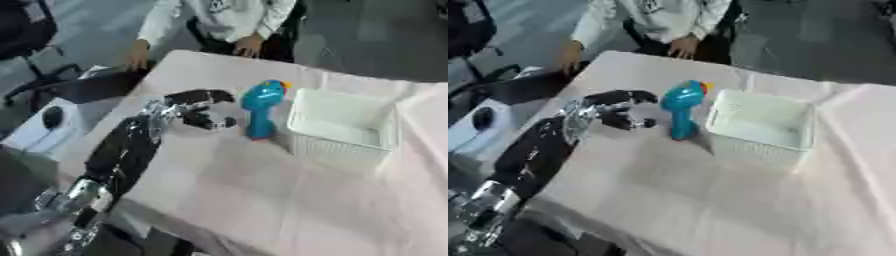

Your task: Pick up objects on the table and place them in the box.

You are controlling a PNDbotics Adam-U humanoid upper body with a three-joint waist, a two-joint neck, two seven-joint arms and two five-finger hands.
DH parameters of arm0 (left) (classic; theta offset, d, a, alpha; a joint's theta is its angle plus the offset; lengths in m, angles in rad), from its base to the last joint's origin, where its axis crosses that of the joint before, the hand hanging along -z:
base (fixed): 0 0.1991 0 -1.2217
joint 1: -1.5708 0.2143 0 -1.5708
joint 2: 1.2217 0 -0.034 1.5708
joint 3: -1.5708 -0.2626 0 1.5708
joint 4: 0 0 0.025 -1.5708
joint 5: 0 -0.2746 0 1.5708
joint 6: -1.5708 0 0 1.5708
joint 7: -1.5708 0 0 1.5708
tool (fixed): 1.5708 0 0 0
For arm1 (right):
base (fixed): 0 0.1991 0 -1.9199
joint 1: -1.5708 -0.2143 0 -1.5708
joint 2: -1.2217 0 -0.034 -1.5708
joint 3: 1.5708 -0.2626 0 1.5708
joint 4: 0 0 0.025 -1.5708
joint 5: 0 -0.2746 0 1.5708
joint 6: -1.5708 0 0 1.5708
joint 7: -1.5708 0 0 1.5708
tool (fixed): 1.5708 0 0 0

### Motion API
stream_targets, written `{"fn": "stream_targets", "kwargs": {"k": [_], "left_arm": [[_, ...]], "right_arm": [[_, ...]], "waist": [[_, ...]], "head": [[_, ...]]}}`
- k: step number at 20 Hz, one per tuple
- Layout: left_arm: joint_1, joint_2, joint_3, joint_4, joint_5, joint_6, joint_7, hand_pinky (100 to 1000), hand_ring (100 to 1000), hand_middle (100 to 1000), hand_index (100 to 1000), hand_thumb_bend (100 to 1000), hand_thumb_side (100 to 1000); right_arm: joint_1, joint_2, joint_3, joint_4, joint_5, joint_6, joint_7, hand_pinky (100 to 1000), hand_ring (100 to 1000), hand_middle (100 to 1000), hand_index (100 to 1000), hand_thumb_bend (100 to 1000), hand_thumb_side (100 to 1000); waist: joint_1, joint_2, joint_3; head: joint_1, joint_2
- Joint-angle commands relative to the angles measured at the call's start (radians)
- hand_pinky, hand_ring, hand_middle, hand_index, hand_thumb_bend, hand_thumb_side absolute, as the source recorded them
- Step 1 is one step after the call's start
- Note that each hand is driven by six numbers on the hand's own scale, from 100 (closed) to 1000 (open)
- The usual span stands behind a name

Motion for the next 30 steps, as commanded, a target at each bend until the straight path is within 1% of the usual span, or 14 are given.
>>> {"fn": "stream_targets", "kwargs": {"k": [1,13,22,30], "left_arm": [[-0.015,0.030,0.002,-0.019,0.008,-0.002,-0.002,931,996,1000,1000,977,1000],[-0.007,0.029,-0.006,-0.037,0.025,-0.015,-0.019,926,996,1000,1000,975,1000],[0.010,0.018,-0.030,-0.080,0.080,-0.032,-0.089,923,995,1000,1000,971,1000],[0.013,0.005,-0.038,-0.097,0.089,-0.030,-0.122,921,995,1000,1000,971,1000]], "right_arm": [[-0.014,-0.002,-0.003,-0.012,-0.006,0.001,0.002,295,100,100,496,100,1000],[-0.014,-0.003,-0.003,-0.012,-0.005,0.002,0.002,295,100,100,496,100,1000],[-0.015,-0.002,-0.003,-0.012,-0.005,0.002,0.001,295,100,100,496,100,1000],[-0.017,-0.001,-0.003,-0.012,-0.006,0.002,0.000,296,100,100,496,100,1000]], "waist": [[-0.002,-0.012,0.000],[-0.002,-0.013,0.000],[-0.001,-0.013,0.000],[-0.001,-0.014,-0.002]], "head": [[0.010,-0.002],[0.012,0.002],[0.016,0.005],[0.016,-0.001]]}}
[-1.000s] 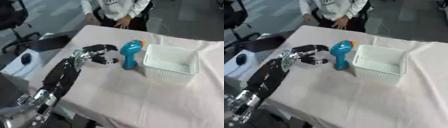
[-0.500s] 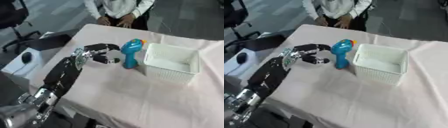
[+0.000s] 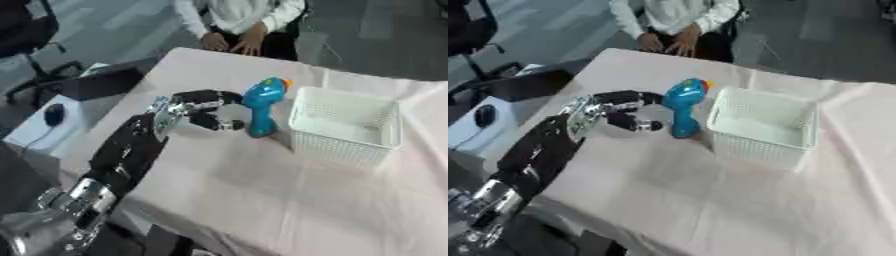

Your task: Pick up objects on the table and place them in the box.

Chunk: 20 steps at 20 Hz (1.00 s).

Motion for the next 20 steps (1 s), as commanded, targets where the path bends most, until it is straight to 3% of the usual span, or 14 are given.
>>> {"fn": "stream_targets", "kwargs": {"k": [1,14,20], "left_arm": [[-0.006,0.013,0.000,-0.025,0.010,0.001,-0.008,918,994,1000,1000,971,1000],[-0.006,-0.035,0.008,-0.031,0.000,0.051,0.031,903,995,1000,1000,973,1000],[-0.006,-0.099,0.046,-0.022,-0.024,0.117,0.081,873,999,1000,1000,969,1000]], "right_arm": [[-0.017,-0.001,-0.003,-0.012,-0.006,0.002,0.000,296,100,100,496,100,1000],[-0.019,0.003,-0.002,-0.012,-0.007,0.003,-0.002,296,100,101,496,100,1000],[-0.016,0.001,-0.003,-0.012,-0.006,0.003,-0.002,296,100,101,496,100,1000]], "waist": [[-0.001,-0.013,-0.001],[0.001,-0.016,-0.005],[0.001,-0.017,-0.001]], "head": [[0.009,-0.008],[0.011,-0.008],[0.013,-0.009]]}}
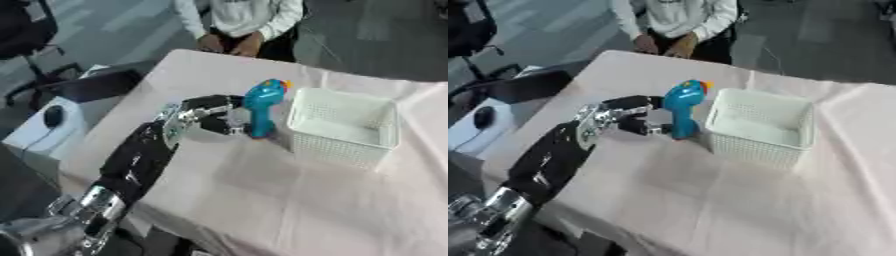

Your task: Pick up objects on the table and place them in the box.

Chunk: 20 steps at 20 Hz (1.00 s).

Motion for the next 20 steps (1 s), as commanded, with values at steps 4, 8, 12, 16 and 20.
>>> {"fn": "stream_targets", "kwargs": {"k": [4,8,12,16,20], "left_arm": [[-0.005,-0.037,0.040,-0.003,-0.021,0.057,0.041,863,1000,1000,1000,958,1000],[-0.002,-0.054,0.049,0.004,-0.016,0.072,0.059,856,1000,1000,1000,952,1000],[-0.004,-0.063,0.052,0.005,-0.011,0.078,0.074,851,1000,1000,1000,940,1000],[-0.008,-0.071,0.053,0.006,-0.007,0.082,0.083,848,1000,1000,1000,933,1000],[-0.013,-0.077,0.056,0.007,-0.005,0.087,0.092,846,1000,1000,1000,928,1000]], "right_arm": [[-0.016,0.001,-0.003,-0.012,-0.006,0.001,-0.001,295,100,101,496,100,1000],[-0.017,0.002,-0.004,-0.012,-0.006,0.001,-0.003,295,100,102,496,100,1000],[-0.017,0.002,-0.003,-0.012,-0.006,0.001,-0.003,295,100,102,496,100,1000],[-0.017,0.002,-0.003,-0.012,-0.006,0.001,-0.003,295,100,102,495,100,1000],[-0.019,0.004,-0.003,-0.012,-0.006,0.001,-0.003,295,100,102,495,100,1000]], "waist": [[-0.002,-0.012,0.002],[-0.002,-0.012,0.002],[-0.003,-0.011,0.002],[-0.003,-0.011,0.001],[-0.003,-0.010,0.000]], "head": [[0.007,-0.012],[0.005,-0.015],[0.006,-0.016],[0.007,-0.015],[0.006,-0.016]]}}
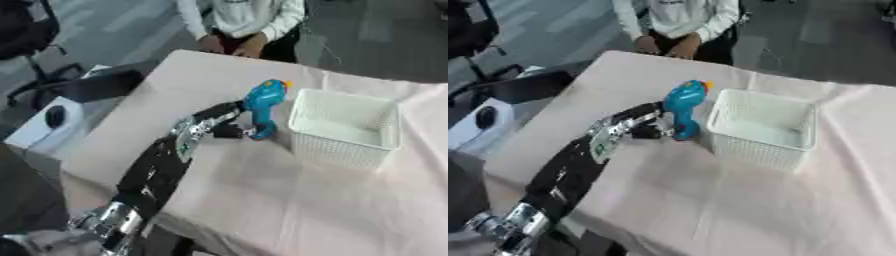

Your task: Pick up objects on the table and place them in the box.

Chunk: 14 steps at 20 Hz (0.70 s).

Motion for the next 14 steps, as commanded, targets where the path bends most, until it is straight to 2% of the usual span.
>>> {"fn": "stream_targets", "kwargs": {"k": [1,14], "left_arm": [[-0.017,0.011,0.014,-0.009,0.006,0.003,0.012,844,1000,1000,1000,924,1000],[-0.049,-0.010,0.013,0.008,0.014,0.011,0.043,830,998,1000,1000,899,1000]], "right_arm": [[-0.019,0.003,-0.003,-0.012,-0.006,0.001,-0.002,295,100,102,495,100,1000],[-0.024,0.008,-0.002,-0.012,-0.006,0.001,-0.003,295,100,103,495,100,1000]], "waist": [[-0.003,-0.010,-0.001],[-0.003,-0.008,-0.006]], "head": [[0.005,-0.015],[0.002,-0.022]]}}
